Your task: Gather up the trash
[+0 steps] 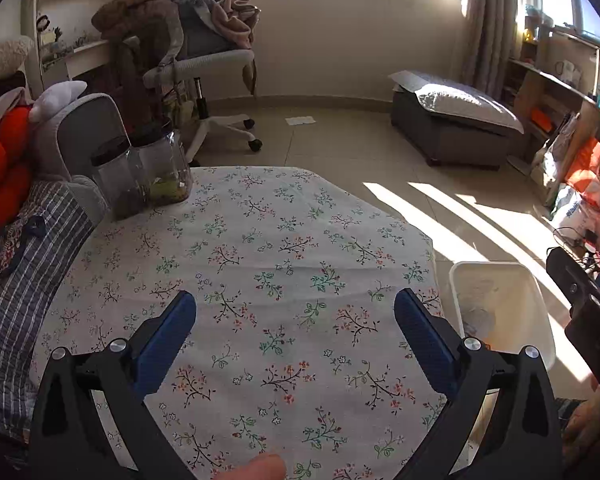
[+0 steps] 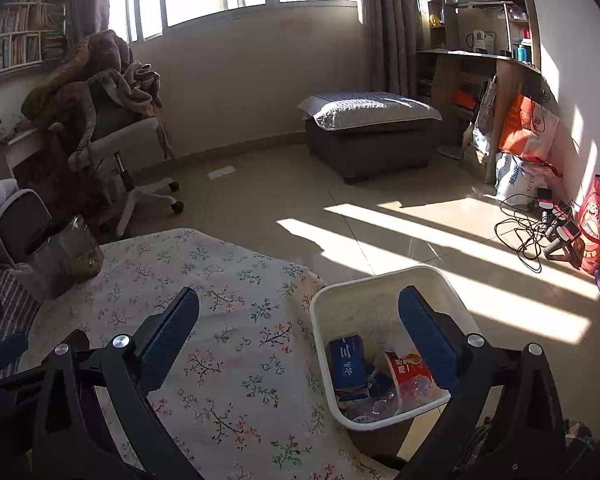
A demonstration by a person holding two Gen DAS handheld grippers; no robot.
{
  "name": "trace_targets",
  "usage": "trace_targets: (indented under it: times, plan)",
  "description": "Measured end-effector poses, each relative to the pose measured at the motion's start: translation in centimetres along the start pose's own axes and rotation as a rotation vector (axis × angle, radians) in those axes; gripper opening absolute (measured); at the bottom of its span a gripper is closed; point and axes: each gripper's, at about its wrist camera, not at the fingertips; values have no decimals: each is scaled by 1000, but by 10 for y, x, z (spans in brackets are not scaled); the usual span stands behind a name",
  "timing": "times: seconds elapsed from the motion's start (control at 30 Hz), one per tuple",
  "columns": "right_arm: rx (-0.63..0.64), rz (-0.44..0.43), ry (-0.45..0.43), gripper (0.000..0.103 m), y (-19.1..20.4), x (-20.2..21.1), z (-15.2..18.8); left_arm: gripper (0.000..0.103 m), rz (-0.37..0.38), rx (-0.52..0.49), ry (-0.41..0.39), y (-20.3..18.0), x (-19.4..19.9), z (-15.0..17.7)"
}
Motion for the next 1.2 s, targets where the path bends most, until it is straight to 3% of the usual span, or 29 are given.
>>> trace_targets:
  times: [0.27, 0.6, 1.2]
  plan:
    - [92, -40, 61, 96, 35, -21, 13, 97, -78, 88, 60, 47, -20, 6]
    - [123, -55, 75, 96, 51, -28, 16, 97, -91, 96, 110, 56, -35, 10]
    - [125, -55, 82, 96, 55, -32, 17, 97, -93, 90, 120, 53, -39, 12]
Point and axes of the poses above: each gripper's, at about its wrist camera, not at the fingertips, and x roughly against the way its jaws point, y to its left, z to its underside, and after that the axes turned 5 degrees about -y, right-handed
